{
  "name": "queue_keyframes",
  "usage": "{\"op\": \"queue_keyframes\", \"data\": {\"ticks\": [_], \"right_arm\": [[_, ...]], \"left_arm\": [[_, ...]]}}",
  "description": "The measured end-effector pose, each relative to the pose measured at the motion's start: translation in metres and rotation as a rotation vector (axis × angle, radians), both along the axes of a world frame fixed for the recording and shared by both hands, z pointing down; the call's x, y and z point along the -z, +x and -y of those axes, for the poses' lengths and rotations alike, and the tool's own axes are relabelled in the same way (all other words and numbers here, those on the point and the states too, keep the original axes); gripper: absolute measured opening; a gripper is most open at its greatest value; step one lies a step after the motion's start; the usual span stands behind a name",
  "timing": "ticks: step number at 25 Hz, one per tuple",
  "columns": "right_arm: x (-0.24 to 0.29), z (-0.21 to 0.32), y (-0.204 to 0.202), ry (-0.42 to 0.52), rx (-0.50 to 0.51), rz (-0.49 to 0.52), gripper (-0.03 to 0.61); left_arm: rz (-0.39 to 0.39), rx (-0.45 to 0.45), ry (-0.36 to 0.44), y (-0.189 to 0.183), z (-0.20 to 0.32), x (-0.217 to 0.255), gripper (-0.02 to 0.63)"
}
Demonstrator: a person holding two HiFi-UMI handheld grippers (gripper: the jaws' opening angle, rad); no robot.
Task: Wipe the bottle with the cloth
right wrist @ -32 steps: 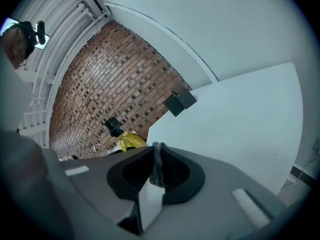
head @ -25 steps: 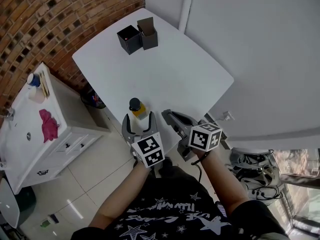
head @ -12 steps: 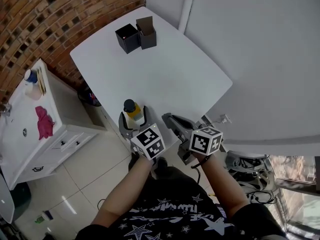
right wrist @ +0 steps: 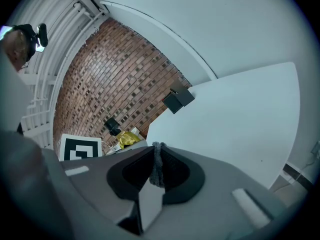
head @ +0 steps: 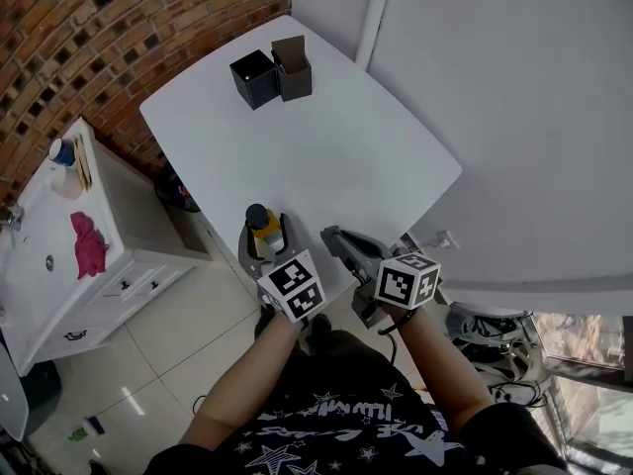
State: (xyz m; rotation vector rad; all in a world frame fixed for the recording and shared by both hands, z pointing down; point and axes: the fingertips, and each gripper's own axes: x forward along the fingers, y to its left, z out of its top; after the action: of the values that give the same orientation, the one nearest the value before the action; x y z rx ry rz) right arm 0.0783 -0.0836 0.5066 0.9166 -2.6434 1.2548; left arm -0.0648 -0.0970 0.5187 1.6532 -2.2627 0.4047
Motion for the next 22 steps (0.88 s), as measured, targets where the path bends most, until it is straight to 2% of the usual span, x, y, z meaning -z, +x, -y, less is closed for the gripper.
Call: {"op": "queue_keyframes", "data": {"ticks": [3,7,17,22], "right_arm": [[0.001,0.001,-0.003,0.001,-0.001,0.005,0.040],[0.004,0.001,-0.009,0.004,-0.002,0.013,0.041],[0.030,0.006,-0.036,0.031,0.002,0.059,0.041],[0.047,0.007,-0.060,0.114,0.104,0.006,0.041]], "left_arm": [[-0.001,-0.058,0.001,0.001,-0.002,0.001,0.269],[0.008,-0.182,0.028,0.002,-0.003,0.001,0.270],[-0.013,-0.617,0.075,0.012,-0.009,0.004,0.268],[-0.022,-0.834,0.108,0.020,-0.016,0.007,0.268]]}}
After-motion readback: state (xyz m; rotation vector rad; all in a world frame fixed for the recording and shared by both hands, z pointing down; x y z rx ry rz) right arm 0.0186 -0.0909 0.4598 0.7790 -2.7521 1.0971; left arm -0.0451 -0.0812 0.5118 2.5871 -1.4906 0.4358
